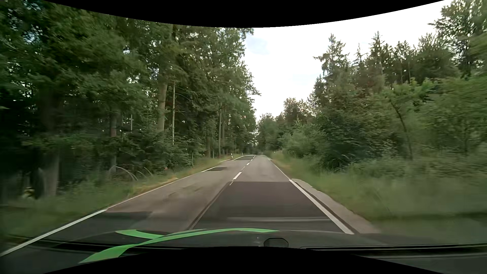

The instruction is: Follow the waypoints while adhering to traffic rules and regulations

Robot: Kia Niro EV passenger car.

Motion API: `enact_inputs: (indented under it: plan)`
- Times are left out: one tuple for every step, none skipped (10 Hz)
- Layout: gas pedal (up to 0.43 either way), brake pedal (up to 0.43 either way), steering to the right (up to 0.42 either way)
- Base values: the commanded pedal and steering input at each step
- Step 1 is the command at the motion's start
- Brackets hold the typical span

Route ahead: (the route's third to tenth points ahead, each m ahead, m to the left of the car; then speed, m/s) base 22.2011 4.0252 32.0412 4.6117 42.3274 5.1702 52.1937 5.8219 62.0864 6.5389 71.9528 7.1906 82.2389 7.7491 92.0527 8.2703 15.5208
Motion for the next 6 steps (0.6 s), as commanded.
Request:
enact_inputs:
  plan:
    - [0.197,0.0,0.003]
    - [0.197,0.0,0.003]
    - [0.197,0.0,0.003]
    - [0.189,0.0,0.003]
    - [0.189,0.0,0.003]
    - [0.177,0.0,0.002]
